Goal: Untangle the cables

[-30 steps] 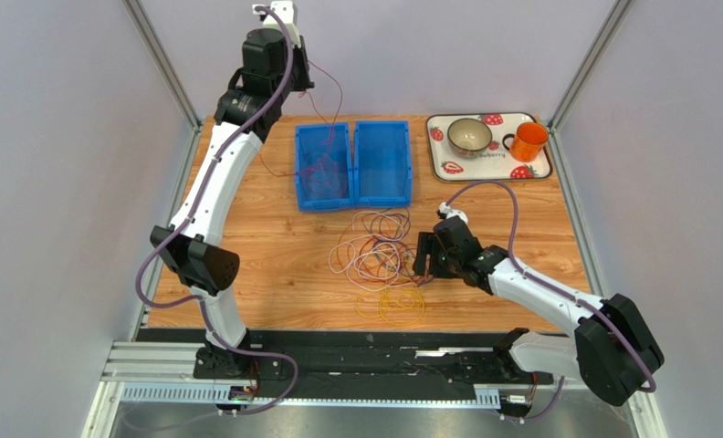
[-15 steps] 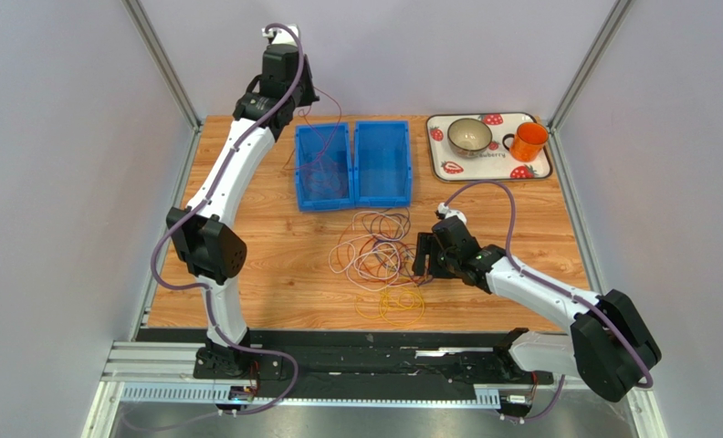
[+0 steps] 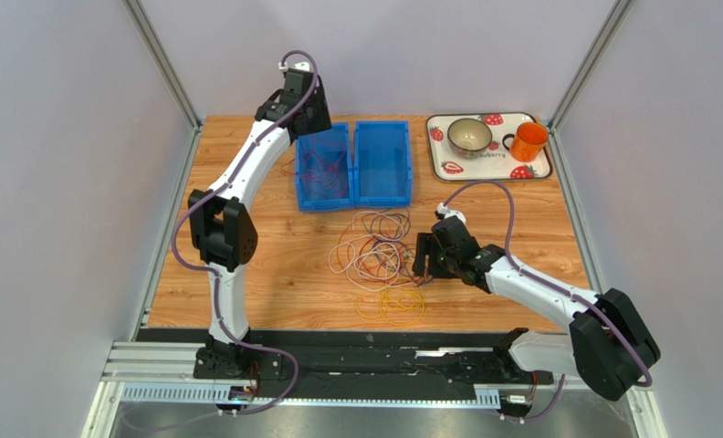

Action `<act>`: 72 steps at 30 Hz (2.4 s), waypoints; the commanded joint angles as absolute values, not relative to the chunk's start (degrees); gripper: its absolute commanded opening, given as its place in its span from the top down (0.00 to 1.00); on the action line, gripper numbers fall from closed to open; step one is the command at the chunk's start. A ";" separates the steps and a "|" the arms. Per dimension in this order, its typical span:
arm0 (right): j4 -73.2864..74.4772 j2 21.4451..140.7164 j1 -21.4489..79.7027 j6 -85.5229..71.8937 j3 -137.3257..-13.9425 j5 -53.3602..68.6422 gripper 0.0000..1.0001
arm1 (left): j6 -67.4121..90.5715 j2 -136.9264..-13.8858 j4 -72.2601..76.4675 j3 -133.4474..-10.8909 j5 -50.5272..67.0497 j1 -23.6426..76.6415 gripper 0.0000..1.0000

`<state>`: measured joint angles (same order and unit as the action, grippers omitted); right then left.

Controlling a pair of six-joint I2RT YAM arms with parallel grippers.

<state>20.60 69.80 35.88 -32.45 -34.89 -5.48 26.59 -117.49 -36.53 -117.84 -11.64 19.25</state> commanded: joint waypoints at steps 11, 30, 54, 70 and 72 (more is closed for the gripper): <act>20.39 69.17 36.12 -32.52 -37.44 -5.01 0.28 | 34.88 -107.33 -42.64 -111.82 -14.07 14.51 0.20; 19.95 69.70 36.04 -32.87 -36.39 -4.13 0.28 | 49.65 -106.96 -24.71 -88.95 9.13 2.90 0.27; 19.34 73.04 36.12 -32.61 -37.53 -4.22 0.28 | 57.48 -110.48 -16.97 -83.15 10.20 0.70 0.39; 19.16 74.44 36.12 -32.34 -38.06 -4.48 0.29 | 56.61 -112.94 -15.56 -84.38 12.92 0.70 0.89; 19.16 74.53 36.04 -32.34 -38.14 -4.40 0.29 | 55.11 -111.19 -16.34 -84.72 11.87 0.70 1.00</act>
